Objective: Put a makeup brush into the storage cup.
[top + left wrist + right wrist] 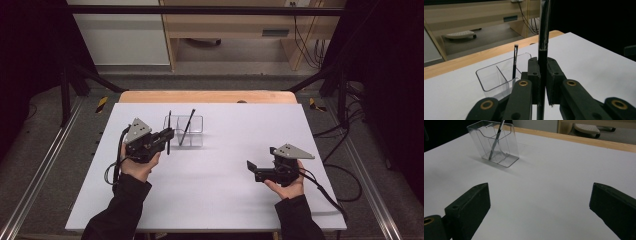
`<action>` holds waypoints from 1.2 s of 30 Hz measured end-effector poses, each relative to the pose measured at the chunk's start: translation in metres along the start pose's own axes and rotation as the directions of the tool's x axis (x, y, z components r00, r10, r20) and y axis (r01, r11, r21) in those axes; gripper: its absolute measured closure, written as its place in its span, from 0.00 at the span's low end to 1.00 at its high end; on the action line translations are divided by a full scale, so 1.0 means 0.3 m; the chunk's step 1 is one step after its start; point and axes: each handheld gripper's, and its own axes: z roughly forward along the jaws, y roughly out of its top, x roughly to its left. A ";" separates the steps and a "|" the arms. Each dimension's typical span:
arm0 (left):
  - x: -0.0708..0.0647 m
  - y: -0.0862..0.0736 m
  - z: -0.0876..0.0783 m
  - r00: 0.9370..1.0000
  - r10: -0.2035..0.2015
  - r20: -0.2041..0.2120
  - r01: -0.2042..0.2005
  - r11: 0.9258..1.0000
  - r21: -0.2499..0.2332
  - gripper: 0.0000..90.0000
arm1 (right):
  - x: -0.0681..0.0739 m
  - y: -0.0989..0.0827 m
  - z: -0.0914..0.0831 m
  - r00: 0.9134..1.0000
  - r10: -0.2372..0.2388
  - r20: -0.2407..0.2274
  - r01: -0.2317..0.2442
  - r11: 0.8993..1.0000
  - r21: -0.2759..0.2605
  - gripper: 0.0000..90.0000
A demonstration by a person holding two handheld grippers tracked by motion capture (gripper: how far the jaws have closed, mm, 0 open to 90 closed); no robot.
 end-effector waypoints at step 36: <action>0.052 0.126 0.156 0.999 -0.011 -0.051 0.010 1.000 -0.022 0.92 | -0.013 0.000 -0.009 0.999 -0.010 0.047 0.010 1.000 -0.003 0.04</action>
